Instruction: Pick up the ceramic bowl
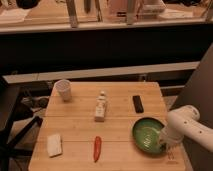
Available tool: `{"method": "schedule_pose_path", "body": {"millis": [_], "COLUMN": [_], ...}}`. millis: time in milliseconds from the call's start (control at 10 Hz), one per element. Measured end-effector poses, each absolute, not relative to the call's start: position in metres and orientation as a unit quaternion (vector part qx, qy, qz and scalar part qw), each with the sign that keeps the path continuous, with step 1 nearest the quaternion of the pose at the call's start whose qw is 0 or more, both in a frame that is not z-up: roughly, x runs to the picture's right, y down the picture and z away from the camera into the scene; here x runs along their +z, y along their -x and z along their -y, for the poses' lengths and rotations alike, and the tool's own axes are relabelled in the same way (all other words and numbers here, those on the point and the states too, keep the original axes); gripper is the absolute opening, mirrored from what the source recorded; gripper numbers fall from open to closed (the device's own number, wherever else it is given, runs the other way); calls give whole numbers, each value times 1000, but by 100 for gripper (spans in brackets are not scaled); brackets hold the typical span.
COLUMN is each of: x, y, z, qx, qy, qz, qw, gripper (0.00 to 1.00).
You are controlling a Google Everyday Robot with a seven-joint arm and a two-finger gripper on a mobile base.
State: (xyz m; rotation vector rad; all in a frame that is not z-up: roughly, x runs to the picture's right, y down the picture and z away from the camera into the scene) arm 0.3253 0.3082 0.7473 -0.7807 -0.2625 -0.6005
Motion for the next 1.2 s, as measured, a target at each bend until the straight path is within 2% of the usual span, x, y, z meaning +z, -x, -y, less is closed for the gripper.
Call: {"method": "schedule_pose_path", "body": {"millis": [400,1200], "x": [715,675], "y": [-326,-318], "z": [-270,-208], "qx": [-294,-314], "qy": [383,380], "qz": [116,89], "qw": [868,866], "gripper": [5,5]}}
